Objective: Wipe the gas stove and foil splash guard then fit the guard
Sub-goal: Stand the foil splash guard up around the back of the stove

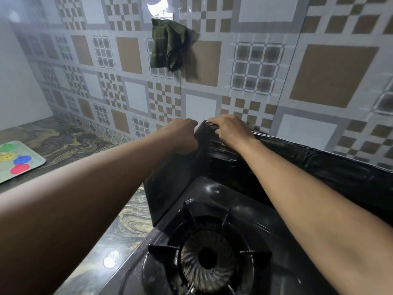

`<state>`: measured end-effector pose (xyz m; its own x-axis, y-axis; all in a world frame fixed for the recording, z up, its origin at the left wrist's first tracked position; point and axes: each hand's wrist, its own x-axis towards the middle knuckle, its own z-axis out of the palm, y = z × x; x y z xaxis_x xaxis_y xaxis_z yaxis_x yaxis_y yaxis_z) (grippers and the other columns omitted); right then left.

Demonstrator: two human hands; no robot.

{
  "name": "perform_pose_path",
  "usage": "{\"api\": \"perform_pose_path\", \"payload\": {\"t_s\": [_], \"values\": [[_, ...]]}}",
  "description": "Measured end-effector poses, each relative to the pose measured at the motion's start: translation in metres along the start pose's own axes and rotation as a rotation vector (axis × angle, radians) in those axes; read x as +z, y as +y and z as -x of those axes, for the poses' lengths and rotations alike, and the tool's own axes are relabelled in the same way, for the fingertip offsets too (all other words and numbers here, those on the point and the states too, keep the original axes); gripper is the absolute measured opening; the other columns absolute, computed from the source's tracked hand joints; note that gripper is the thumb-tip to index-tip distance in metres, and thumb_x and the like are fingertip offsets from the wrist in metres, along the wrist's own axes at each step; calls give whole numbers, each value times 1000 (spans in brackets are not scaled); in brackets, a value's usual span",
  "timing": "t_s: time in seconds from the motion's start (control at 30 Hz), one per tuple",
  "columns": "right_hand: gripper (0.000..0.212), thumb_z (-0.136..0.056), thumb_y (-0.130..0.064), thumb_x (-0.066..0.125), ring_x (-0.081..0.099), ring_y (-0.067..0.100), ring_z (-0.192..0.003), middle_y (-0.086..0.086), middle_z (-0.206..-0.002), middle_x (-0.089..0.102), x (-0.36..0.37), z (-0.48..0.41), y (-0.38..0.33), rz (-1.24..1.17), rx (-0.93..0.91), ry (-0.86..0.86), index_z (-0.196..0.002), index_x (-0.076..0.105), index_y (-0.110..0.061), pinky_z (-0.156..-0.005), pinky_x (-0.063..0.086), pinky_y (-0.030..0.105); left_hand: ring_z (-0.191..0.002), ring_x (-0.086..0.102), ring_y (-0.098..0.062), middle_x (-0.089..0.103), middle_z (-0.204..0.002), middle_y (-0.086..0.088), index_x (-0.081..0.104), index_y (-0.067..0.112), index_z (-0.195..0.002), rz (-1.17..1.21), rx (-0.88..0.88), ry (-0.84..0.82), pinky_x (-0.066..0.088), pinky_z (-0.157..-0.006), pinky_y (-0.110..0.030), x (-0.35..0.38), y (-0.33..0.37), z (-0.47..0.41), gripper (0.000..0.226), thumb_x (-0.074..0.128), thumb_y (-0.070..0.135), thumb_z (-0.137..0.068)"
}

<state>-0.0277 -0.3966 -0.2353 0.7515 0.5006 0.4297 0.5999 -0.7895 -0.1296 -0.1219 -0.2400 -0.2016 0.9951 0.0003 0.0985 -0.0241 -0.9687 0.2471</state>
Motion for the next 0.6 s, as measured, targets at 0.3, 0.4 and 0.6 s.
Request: {"api": "perform_pose_path", "payload": {"t_s": [0.3, 0.4, 0.6], "values": [[34, -92, -2, 55, 61, 33, -100, 9, -107, 68, 3, 6, -4, 120, -1, 73, -120, 66, -17, -78, 56, 47, -86, 66, -27, 71, -99, -8, 70, 18, -117, 36, 32, 32, 59, -82, -46, 11, -10, -24, 32, 68, 22, -86], [33, -94, -2, 49, 60, 32, -99, 9, -103, 65, 7, 6, -3, 160, -2, 100, -120, 64, -16, -73, 55, 44, -79, 65, -25, 70, -92, -6, 71, 19, -112, 8, 26, 54, 61, -76, -44, 12, -10, -26, 28, 68, 17, -84], [25, -94, -3, 50, 60, 33, -91, 9, -94, 62, 12, 5, -3, 179, 5, 135, -109, 65, -14, -65, 48, 37, -75, 63, -27, 65, -87, -11, 68, 9, -103, -82, 16, 90, 61, -68, -40, 16, -2, -29, 22, 63, 10, -82]]}}
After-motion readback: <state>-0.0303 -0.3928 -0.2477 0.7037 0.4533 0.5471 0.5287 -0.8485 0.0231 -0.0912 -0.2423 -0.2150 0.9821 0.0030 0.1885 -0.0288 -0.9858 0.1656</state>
